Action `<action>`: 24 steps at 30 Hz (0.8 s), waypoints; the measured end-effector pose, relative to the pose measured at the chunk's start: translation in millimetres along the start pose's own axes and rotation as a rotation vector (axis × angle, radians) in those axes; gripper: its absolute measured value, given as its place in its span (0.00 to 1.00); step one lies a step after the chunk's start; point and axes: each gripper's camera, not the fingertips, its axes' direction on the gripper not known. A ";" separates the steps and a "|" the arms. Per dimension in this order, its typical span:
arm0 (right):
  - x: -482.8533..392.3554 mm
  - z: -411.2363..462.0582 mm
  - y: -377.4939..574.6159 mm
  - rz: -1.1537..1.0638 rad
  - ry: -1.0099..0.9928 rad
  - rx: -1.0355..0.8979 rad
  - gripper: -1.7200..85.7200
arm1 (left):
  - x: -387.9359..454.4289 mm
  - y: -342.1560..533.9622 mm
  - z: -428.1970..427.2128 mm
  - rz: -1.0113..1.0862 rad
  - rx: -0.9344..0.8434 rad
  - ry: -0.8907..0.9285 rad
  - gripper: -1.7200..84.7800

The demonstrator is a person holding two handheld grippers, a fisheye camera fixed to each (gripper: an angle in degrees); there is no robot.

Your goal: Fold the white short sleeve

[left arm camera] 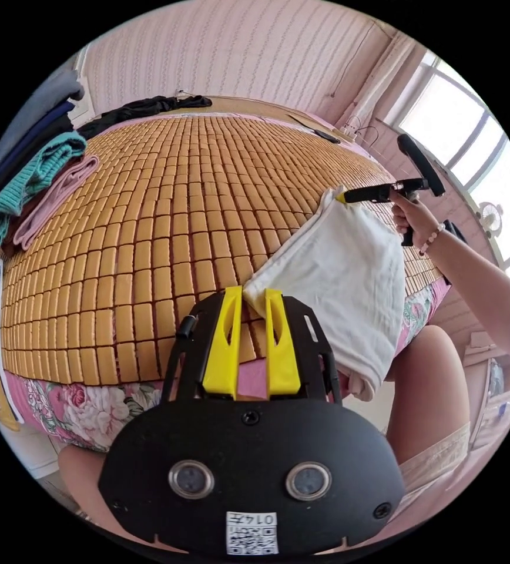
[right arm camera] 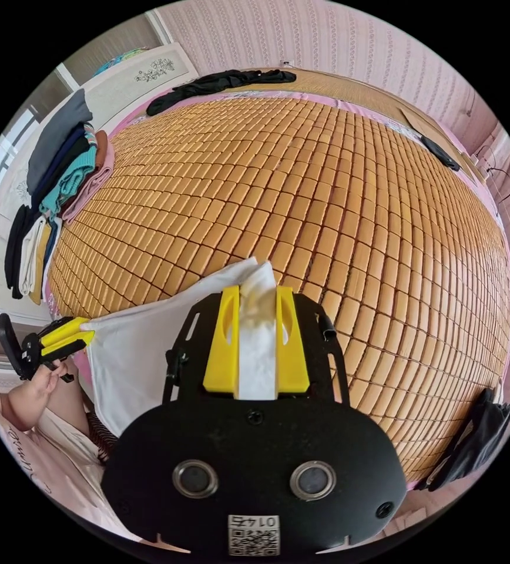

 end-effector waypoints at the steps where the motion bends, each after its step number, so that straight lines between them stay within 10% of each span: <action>1: -3.5 -4.1 4.9 -0.036 -0.042 0.013 0.07 | 1.4 -0.1 -1.3 0.018 0.006 0.021 0.05; 24: 24.3 -254.4 353.1 0.414 -0.087 0.781 0.03 | 230.3 -12.8 -200.8 0.693 0.401 0.441 0.01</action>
